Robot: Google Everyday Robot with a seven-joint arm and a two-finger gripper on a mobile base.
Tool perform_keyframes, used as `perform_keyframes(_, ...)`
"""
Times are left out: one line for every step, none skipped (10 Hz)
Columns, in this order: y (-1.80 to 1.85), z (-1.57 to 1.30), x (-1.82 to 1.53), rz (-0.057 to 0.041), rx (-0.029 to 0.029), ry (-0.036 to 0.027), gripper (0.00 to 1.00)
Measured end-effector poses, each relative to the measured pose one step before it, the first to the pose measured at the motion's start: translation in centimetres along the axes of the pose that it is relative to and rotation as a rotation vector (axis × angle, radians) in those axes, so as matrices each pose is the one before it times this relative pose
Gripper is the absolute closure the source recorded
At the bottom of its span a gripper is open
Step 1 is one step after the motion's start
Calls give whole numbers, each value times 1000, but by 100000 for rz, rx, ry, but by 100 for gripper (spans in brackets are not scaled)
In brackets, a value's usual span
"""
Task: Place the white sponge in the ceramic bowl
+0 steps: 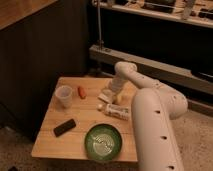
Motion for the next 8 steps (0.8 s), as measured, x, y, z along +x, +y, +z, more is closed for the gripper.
perform_keyframes(-17, -259, -20, 160, 191, -136, 23)
perform_keyframes(-39, -20, -41, -319, -323, 173, 32)
perform_keyframes(127, -116, 7, 3, -412, -39, 41)
perform_keyframes(97, -187, 58, 212, 102, -76, 47)
perform_keyframes(52, -169, 91, 188, 184, 100, 48)
perform_keyframes(-13, -104, 2, -36, -20, 60, 48)
perform_keyframes(-18, -153, 40, -87, 14, 177, 48)
perform_keyframes(36, 15, 22, -80, -110, 52, 48)
